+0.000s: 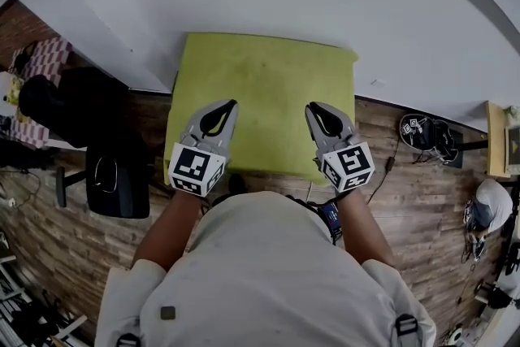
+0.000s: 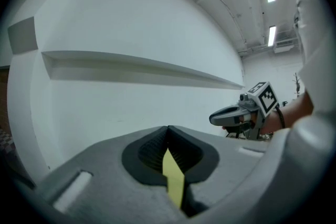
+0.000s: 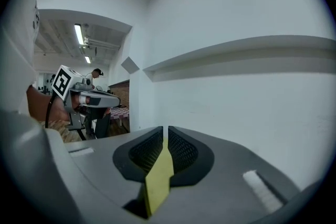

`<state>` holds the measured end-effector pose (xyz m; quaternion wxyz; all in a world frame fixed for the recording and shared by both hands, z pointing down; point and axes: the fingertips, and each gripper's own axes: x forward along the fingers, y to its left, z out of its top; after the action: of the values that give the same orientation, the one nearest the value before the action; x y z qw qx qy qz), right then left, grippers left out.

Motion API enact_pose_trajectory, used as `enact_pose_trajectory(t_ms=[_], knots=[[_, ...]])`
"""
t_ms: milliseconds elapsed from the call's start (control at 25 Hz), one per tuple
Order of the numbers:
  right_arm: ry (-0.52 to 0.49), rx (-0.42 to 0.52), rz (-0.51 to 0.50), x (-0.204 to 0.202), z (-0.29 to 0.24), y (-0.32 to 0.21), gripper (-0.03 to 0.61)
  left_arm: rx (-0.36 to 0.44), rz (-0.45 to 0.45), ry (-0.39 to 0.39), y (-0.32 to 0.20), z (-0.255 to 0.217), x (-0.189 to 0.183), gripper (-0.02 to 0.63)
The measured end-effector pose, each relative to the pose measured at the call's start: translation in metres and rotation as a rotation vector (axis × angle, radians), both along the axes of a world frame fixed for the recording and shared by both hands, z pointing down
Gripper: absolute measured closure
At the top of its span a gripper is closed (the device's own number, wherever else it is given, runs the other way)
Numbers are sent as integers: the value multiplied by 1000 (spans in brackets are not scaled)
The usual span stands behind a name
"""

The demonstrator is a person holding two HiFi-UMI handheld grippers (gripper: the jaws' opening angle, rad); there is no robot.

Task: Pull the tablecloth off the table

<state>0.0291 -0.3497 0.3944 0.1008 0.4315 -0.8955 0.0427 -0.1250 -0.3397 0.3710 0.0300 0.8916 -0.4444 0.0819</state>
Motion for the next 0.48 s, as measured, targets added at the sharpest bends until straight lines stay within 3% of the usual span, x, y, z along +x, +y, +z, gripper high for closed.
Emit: enact_pose_trajectory(t_ms=[240, 480], knots=[[45, -64, 90, -18, 31, -20, 510, -49, 46, 3, -25, 26, -45, 598], [89, -155, 158, -9, 73, -33, 479, -138, 82, -8, -48, 69, -51, 581]])
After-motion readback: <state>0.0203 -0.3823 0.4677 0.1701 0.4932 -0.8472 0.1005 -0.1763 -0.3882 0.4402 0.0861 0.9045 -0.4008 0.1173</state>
